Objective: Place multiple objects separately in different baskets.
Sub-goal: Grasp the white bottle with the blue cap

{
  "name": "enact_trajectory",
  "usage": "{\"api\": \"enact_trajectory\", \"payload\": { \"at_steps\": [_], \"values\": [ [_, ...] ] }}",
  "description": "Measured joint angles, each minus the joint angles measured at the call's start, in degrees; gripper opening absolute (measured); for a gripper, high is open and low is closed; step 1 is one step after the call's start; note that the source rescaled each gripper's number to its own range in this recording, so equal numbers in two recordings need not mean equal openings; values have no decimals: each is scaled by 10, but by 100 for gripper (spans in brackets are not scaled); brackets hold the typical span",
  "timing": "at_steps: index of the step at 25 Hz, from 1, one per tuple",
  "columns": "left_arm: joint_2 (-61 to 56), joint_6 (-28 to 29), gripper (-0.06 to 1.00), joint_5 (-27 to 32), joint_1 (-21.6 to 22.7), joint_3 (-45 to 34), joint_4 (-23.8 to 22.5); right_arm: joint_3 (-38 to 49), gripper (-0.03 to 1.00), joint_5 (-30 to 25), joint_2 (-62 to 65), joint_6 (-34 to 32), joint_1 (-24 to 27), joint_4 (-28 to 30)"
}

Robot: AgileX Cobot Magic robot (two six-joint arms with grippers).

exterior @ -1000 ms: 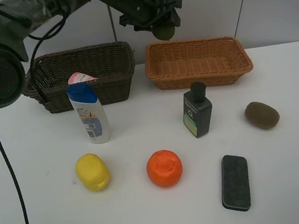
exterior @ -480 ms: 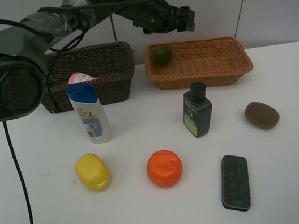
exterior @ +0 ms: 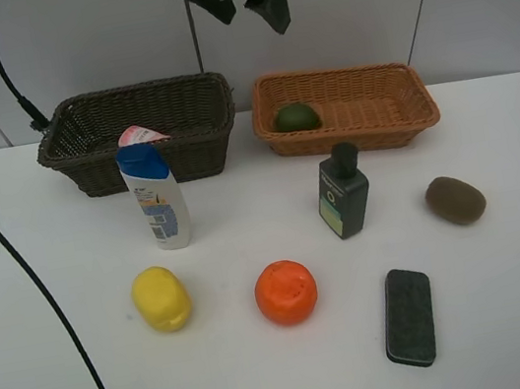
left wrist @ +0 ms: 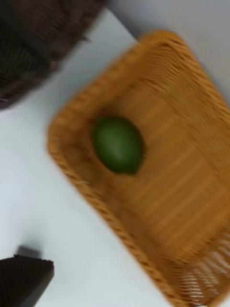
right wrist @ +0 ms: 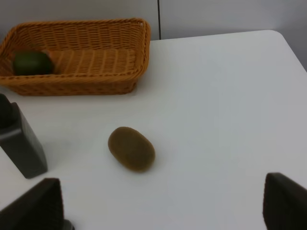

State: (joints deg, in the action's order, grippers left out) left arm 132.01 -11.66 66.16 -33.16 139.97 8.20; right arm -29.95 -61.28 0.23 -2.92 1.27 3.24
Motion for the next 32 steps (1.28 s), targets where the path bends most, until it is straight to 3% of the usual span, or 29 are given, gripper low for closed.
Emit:
{"api": "enact_trajectory", "payload": {
  "at_steps": [6, 9, 13, 18, 22, 32],
  "values": [
    [-74, 16, 100, 28, -6, -6, -22, 0, 97, 0, 0, 0, 0, 0],
    [-129, 9, 100, 28, -15, -50, -51, 0, 97, 0, 0, 0, 0, 0],
    [-220, -34, 100, 28, -18, -178, -82, 0, 97, 0, 0, 0, 0, 0],
    [-302, -138, 100, 27, -18, -350, -99, 0, 97, 0, 0, 0, 0, 0],
    [-306, -184, 100, 26, -18, -423, -112, 0, 97, 0, 0, 0, 0, 0],
    [-251, -189, 100, 25, -18, -440, -145, 0, 97, 0, 0, 0, 0, 0]
  ]
}}
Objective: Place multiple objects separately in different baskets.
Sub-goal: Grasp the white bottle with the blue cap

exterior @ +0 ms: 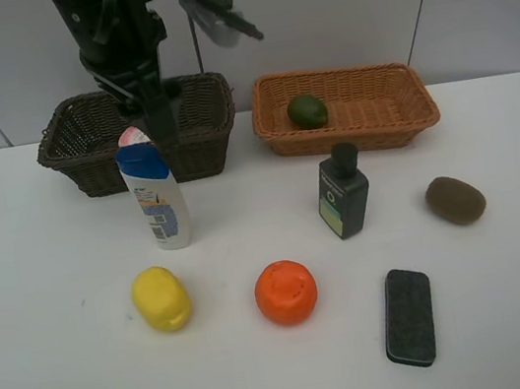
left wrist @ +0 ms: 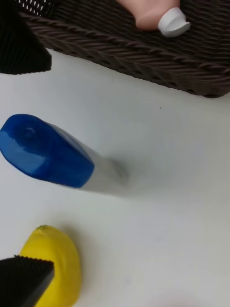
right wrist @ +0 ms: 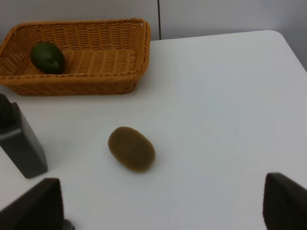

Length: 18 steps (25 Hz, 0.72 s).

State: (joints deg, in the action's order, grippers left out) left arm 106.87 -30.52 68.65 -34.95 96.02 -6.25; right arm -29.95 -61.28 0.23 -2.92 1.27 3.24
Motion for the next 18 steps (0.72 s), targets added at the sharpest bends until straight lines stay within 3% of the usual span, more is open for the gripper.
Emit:
{"api": "enact_trajectory", "payload": {
  "at_steps": [18],
  "values": [
    [69, 0, 100, 1, 21, -2, -13, 0, 97, 0, 0, 0, 0, 0]
  ]
}}
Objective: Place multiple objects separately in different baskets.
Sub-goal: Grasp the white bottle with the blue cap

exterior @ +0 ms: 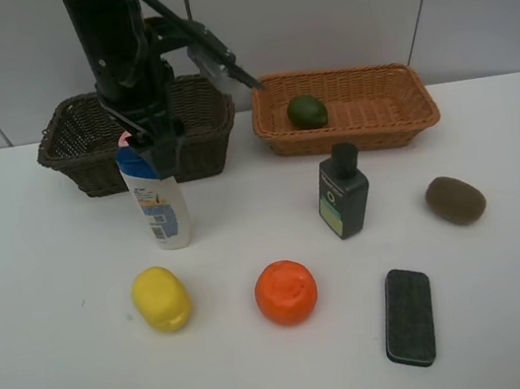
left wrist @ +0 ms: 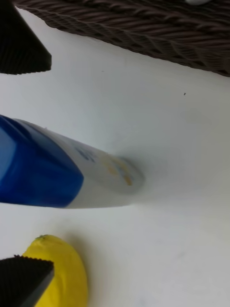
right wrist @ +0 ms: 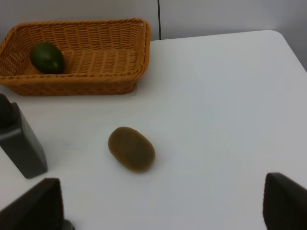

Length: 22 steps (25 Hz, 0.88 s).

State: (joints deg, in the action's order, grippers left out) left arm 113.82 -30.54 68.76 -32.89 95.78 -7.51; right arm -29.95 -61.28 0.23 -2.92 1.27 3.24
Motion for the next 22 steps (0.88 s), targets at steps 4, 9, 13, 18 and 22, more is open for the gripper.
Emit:
{"api": "enact_trajectory", "payload": {
  "at_steps": [4, 9, 13, 18, 22],
  "values": [
    [0, -8, 100, 0, 15, -31, 0, 0, 97, 0, 0, 0, 0, 0],
    [0, -17, 100, -11, 30, -84, -2, 0, 97, 0, 0, 0, 0, 0],
    [0, -18, 100, -68, 31, -110, -3, 0, 97, 0, 0, 0, 0, 0],
    [0, -18, 100, -130, 32, -113, -3, 0, 97, 0, 0, 0, 0, 0],
    [4, -18, 100, -142, 38, -114, -2, 0, 97, 0, 0, 0, 0, 0]
  ]
}}
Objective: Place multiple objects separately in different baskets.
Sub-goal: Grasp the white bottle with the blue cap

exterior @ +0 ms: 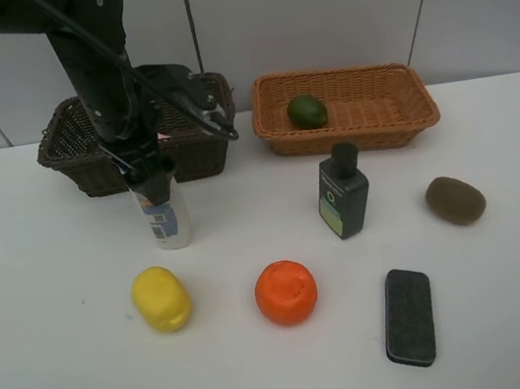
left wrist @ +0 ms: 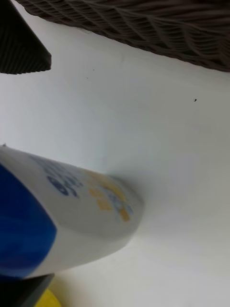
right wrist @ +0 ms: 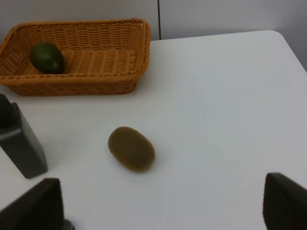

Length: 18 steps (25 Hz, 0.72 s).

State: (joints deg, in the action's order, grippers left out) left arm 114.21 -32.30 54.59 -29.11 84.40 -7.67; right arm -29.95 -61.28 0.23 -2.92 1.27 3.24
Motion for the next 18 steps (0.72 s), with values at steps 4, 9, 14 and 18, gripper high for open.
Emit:
{"api": "enact_trajectory", "payload": {
  "at_steps": [4, 9, 14, 18],
  "values": [
    [20, -1, 100, 3, 3, 1, 2, 0, 97, 0, 0, 0, 0, 0],
    [27, 21, 100, 5, 3, 7, 3, 0, 97, 0, 0, 0, 0, 0],
    [29, 61, 94, 14, 3, 9, 3, 0, 97, 0, 0, 0, 0, 0],
    [29, 75, 41, 27, 3, 9, 15, 0, 97, 0, 0, 0, 0, 0]
  ]
}}
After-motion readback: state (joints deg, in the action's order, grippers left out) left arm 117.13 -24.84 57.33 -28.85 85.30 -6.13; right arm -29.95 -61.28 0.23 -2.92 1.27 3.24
